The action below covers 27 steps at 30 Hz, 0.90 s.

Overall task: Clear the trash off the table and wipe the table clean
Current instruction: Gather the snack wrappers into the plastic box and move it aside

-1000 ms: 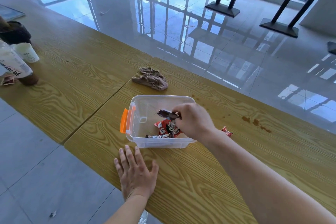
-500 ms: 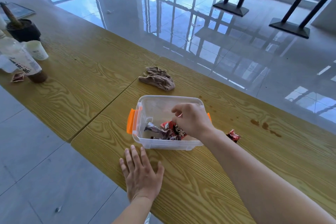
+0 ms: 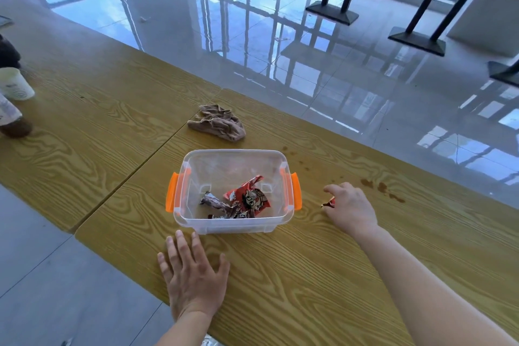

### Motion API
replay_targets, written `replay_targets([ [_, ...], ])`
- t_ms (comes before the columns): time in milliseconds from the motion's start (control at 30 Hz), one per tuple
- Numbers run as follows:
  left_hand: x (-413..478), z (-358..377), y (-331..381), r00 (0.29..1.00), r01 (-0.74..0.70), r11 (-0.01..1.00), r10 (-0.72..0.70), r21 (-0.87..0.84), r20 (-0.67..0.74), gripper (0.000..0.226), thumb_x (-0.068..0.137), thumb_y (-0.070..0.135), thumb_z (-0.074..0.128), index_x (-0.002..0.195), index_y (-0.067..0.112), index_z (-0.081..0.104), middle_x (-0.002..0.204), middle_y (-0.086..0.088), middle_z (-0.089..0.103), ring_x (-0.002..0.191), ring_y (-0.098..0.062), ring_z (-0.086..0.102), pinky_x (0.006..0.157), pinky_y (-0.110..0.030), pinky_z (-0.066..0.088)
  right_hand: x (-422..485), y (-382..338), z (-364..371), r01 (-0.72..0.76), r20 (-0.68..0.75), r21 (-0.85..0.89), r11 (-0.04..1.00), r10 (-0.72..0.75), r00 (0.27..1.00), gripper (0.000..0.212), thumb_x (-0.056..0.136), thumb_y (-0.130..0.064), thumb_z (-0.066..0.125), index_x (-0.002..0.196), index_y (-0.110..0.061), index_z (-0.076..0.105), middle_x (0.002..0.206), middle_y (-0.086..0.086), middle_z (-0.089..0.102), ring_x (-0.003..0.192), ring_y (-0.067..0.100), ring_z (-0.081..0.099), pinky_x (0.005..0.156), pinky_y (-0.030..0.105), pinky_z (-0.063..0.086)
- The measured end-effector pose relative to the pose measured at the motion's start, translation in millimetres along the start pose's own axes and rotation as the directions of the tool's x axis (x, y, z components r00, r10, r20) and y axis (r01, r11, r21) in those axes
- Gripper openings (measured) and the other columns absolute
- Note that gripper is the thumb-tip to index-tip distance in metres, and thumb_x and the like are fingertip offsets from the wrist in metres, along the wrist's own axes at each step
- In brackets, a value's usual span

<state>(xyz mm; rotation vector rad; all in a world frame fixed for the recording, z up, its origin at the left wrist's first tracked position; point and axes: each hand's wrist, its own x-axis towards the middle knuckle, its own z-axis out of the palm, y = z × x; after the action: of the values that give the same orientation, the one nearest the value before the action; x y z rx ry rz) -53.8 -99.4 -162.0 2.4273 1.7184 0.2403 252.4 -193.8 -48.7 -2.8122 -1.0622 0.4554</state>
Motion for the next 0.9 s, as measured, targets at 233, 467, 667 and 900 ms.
replay_targets([
  [233,0.3,-2.9,1.7,0.999,0.008,1.000,-0.008,0.004,0.035,0.082,0.081,0.062,0.038,0.141,0.007,0.043,0.154,-0.022,0.030,0.146,-0.039,0.015,0.119,-0.056,0.006,3.7,7.9,26.6,0.028,0.071,-0.064,0.998,-0.023,0.997,0.035,0.093,-0.017,0.057,0.125,-0.029,0.063,0.123,0.000,0.048,0.109,0.023,0.044,0.089,0.037,0.049],
  [467,0.5,-1.9,1.1,0.999,0.007,1.000,-0.007,-0.002,0.032,0.082,0.081,0.063,0.038,0.141,0.007,0.043,0.155,-0.021,0.029,0.147,-0.039,0.015,0.119,-0.056,0.005,-7.1,2.4,7.6,0.081,-0.134,0.090,0.993,-0.068,0.989,0.020,0.086,-0.009,0.065,0.103,-0.017,0.073,0.096,0.001,0.054,0.086,0.021,0.054,0.070,0.031,0.043],
  [667,-0.3,-4.4,0.8,0.999,0.004,1.000,-0.004,0.003,0.041,0.082,0.082,0.063,0.034,0.141,0.006,0.042,0.154,-0.023,0.030,0.146,-0.040,0.016,0.119,-0.057,0.008,-17.3,-49.5,-49.5,0.343,-0.378,0.285,0.895,-0.224,0.898,0.023,0.082,-0.008,0.073,0.103,-0.019,0.073,0.104,-0.005,0.061,0.086,0.010,0.058,0.071,0.013,0.038],
  [900,0.4,-6.1,0.7,0.998,0.002,1.000,-0.001,-0.003,0.061,0.082,0.082,0.062,0.035,0.140,0.006,0.044,0.153,-0.023,0.031,0.146,-0.040,0.016,0.119,-0.058,0.009,-18.0,-114.1,-50.4,0.630,-0.375,0.160,0.760,-0.544,0.751,0.022,0.082,-0.006,0.072,0.101,-0.017,0.075,0.107,-0.003,0.066,0.091,0.015,0.063,0.076,0.027,0.051],
])
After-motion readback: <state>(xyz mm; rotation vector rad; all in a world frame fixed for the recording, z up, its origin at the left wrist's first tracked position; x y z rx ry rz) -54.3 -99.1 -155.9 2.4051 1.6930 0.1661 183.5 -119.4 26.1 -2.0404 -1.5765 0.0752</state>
